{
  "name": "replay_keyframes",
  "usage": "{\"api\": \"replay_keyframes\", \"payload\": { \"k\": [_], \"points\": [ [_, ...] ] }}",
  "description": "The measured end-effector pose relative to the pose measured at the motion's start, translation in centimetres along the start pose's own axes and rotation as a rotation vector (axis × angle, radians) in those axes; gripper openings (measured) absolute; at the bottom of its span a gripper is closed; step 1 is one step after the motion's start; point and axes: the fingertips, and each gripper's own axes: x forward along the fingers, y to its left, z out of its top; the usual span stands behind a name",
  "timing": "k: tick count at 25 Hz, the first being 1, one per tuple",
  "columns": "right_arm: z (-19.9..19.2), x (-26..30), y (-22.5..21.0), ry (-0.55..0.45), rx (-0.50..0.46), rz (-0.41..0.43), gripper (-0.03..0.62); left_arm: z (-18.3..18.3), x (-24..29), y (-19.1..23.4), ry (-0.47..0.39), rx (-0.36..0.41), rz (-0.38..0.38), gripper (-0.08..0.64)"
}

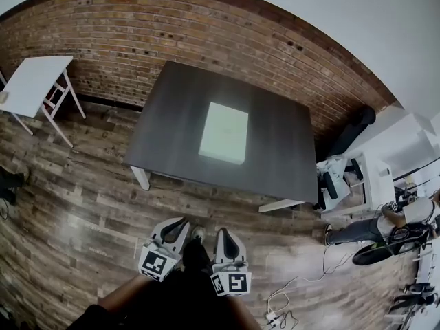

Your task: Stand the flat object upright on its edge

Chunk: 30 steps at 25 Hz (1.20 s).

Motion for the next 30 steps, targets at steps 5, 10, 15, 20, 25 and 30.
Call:
{"api": "replay_keyframes", "payload": {
  "k": [5,10,15,20,25,30],
  "points": [
    [-0.1,2.6,-2.9,0.001,0.008,0.013,0.025,0.2,3.4,0.5,0.014,0.017,0.003,0.049],
    [0.6,5.8,-5.4,-0.003,0.006,0.048,0.025,0.8,7.1,1.5,0.009,0.017,0.03,0.049],
    [0.5,8.5,-8.8,0.004,0.003,0.065,0.025,1.0,11.2,2.2,0.006,0.014,0.054,0.049],
    [0.8,10.4,-12.4,0.006,0.005,0.087,0.025,0.8,15.0,2.0,0.026,0.027,0.069,0.049],
    [0.5,12.2,-16.3,0.016,0.03,0.106,0.025,0.8,19.0,1.1,0.031,0.035,0.086,0.049],
    [0.2,13.9,-19.0,0.033,0.019,0.131,0.025,0.4,21.7,0.8,0.046,0.053,0.123,0.049]
  ]
}}
